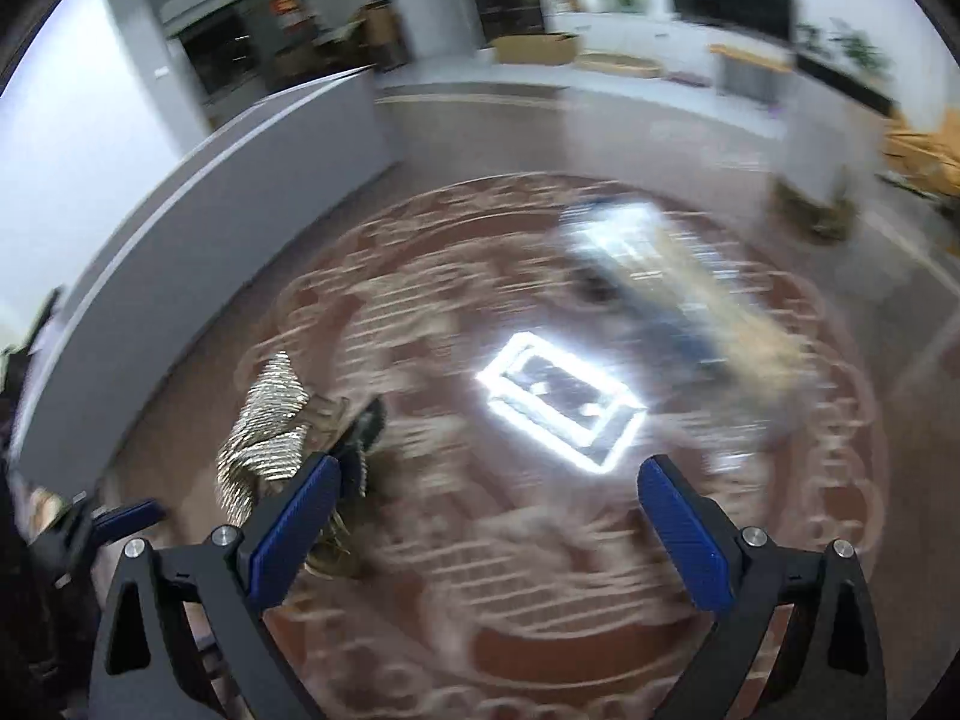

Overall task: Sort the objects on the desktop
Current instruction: 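Position the open left tool above the rhinestone bow clip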

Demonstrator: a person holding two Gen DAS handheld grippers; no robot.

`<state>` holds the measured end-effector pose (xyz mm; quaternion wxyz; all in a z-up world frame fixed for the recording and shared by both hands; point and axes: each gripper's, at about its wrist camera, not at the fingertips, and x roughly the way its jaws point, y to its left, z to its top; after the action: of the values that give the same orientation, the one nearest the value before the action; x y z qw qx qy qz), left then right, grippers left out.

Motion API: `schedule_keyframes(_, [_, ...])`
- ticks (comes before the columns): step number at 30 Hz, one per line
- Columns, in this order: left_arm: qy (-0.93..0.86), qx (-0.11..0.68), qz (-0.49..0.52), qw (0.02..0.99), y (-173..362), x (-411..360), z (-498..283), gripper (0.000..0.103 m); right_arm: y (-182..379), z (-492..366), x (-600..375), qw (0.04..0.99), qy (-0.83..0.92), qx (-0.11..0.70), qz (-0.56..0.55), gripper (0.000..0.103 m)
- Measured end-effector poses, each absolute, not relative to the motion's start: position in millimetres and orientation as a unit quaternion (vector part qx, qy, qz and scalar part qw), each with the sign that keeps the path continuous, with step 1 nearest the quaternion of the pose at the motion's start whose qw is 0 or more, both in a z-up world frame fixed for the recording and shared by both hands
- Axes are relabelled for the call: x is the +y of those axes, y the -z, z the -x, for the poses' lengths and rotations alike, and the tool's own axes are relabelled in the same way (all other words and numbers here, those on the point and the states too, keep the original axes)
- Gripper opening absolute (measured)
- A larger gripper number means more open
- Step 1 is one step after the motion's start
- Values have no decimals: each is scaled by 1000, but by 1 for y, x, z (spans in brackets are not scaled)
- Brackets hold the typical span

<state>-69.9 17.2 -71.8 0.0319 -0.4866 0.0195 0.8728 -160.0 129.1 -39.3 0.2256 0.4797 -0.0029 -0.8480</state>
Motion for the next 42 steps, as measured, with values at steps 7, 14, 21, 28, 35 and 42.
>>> schedule_keyframes(7, [-873, 19, 487, 32, 72, 18, 71, 103, 23, 139, 113, 281, 839, -24, -464, 100])
schedule_keyframes(14, [-873, 19, 487, 32, 72, 18, 71, 103, 10, 121, 150, 215, 872, -31, -439, 100])
schedule_keyframes(21, [-873, 19, 487, 32, 71, 17, 70, 103, 23, 84, 213, 136, 887, -45, -438, 100])
schedule_keyframes(28, [-873, 19, 487, 32, 71, 18, 70, 103, 46, 47, 248, 96, 886, -22, -453, 100])
schedule_keyframes(35, [-873, 19, 487, 32, 71, 17, 70, 103, 49, 33, 245, 95, 888, 6, -449, 100])
schedule_keyframes(42, [-873, 19, 486, 32, 71, 16, 69, 103, 54, 33, 234, 93, 886, 29, -452, 103])
